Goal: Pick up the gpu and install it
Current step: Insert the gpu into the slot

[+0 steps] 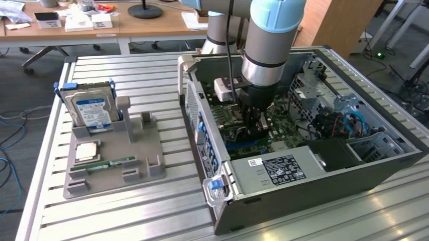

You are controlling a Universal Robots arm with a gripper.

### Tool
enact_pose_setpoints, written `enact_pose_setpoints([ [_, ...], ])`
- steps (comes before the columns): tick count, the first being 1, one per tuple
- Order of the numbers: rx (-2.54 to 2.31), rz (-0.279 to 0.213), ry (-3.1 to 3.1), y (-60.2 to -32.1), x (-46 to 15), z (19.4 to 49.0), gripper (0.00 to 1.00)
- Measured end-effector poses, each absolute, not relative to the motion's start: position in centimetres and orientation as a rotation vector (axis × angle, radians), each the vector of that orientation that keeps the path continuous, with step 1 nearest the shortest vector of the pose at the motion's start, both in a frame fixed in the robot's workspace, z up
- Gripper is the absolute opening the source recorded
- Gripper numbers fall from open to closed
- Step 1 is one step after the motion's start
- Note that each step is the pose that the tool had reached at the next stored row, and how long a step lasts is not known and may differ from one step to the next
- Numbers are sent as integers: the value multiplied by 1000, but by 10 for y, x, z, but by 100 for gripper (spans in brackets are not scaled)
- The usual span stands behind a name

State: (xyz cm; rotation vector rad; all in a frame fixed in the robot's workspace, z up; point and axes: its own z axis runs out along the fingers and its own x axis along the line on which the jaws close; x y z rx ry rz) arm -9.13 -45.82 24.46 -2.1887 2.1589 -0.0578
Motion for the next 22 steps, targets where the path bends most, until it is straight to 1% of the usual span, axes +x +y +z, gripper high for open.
enact_pose_setpoints([
  [22,-2164,-59,2184,-458,-91,245,26],
])
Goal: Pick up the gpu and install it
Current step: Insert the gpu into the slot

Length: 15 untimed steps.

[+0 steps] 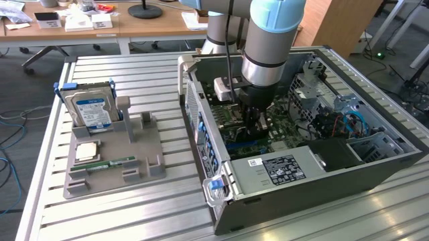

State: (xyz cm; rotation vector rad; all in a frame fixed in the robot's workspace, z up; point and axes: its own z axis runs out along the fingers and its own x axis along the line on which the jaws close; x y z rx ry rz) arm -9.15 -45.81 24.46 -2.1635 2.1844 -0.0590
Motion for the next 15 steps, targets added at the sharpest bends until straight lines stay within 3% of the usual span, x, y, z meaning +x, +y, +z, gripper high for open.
enact_pose_setpoints([
  [15,-2165,-62,2185,-458,-93,245,26],
])
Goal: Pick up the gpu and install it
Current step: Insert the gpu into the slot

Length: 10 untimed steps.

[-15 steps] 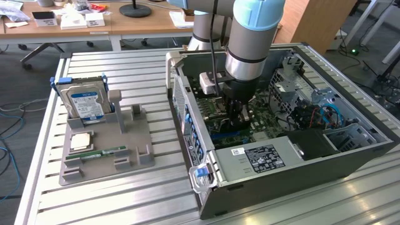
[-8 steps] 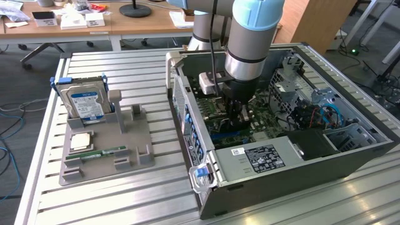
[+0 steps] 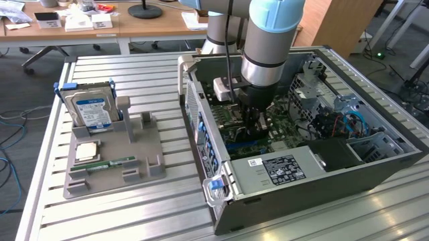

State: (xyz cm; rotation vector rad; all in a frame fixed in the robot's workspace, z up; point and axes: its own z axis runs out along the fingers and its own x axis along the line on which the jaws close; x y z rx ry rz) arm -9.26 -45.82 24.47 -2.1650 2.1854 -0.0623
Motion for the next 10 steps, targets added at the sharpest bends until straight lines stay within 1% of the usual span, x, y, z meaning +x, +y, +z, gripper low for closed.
enact_pose_setpoints([
  [5,-2165,-62,2185,-458,-93,245,27],
  [6,-2165,-62,2185,-458,-93,245,33],
  [7,-2165,-62,2185,-458,-93,245,33],
  [8,-2165,-62,2185,-458,-93,245,40],
  [10,-2165,-62,2185,-458,-93,245,40],
])
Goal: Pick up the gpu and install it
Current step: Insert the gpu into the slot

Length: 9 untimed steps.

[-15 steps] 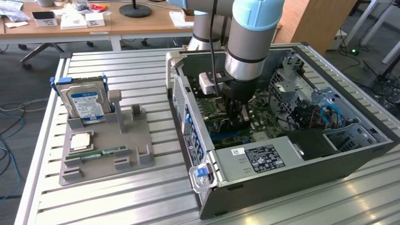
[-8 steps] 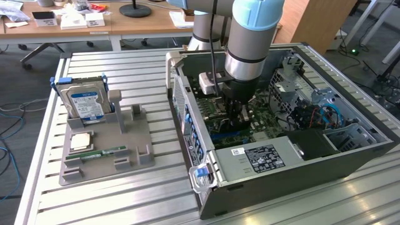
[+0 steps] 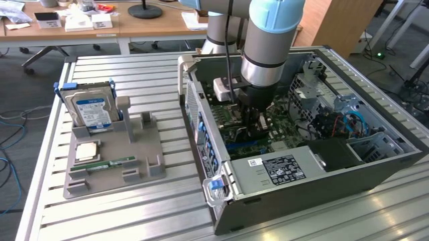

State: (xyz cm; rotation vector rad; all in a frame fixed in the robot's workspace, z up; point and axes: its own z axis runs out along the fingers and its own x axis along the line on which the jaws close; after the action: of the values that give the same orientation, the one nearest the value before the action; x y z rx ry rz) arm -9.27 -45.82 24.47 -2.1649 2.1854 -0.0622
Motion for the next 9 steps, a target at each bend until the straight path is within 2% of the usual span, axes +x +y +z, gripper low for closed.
enact_pose_setpoints([
  [9,-2165,-62,2185,-458,-93,255,40],
])
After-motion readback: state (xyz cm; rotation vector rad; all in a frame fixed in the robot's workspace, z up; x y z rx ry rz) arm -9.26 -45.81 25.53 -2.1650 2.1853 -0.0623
